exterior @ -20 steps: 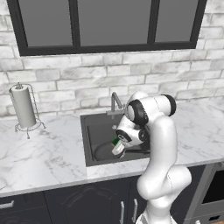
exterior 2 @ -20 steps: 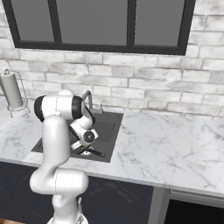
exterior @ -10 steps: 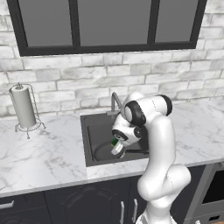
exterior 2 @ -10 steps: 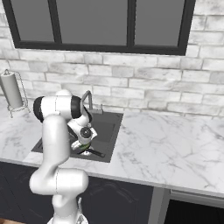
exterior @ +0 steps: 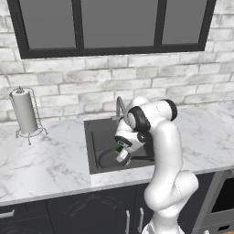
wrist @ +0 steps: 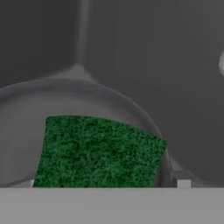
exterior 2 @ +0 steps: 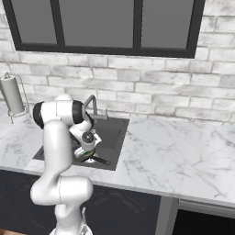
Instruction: Pick the pan and sponge and place them into the sink. Then turn on the water.
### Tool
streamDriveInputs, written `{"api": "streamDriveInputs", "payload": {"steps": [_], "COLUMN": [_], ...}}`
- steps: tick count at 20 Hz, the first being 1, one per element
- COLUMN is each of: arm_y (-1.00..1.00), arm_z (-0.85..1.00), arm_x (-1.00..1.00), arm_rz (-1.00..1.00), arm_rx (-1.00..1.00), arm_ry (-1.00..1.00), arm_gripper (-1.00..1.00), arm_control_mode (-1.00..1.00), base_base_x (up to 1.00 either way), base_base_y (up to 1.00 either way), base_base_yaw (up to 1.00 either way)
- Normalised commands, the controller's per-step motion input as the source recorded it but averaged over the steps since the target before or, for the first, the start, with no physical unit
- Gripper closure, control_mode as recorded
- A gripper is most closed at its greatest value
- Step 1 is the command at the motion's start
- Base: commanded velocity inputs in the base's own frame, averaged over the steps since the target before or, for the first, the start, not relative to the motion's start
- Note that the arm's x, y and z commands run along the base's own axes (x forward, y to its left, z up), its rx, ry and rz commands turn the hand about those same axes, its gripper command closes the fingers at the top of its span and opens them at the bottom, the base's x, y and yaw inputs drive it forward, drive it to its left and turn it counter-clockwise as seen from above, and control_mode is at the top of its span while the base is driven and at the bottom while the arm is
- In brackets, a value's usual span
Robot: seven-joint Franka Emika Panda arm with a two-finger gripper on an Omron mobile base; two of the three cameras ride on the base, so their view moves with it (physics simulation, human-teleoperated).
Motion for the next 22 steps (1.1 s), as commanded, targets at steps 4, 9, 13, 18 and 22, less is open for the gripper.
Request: {"api": "streamDriveInputs", "payload": {"steps": [4,9,13,18,22], "arm_y": [-0.31,-0.38,-0.51,-0.55,-0.28], "arm_z": [0.31,0.21,-0.20,-0.38,-0.47], "arm_x": [-0.37,-0.37,-0.38,-0.29,0.00], "arm_rz": [0.00,-0.01,-0.01,0.01,0.15], "arm_rx": [0.04,0.02,0.00,-0.01,0.00], "arm_ry": [-0.05,-0.02,-0.03,-0.02,0.00], "arm_gripper": [-1.00,-1.00,-1.00,-1.00,-1.00], "arm_control_mode": [-1.00,-1.00,-1.00,-1.00,-1.00], "base_base_x": [0.00,0.00,0.00,0.00,0.00], "base_base_y": [0.00,0.00,0.00,0.00,0.00], "base_base_yaw": [0.00,0.00,0.00,0.00,0.00]}}
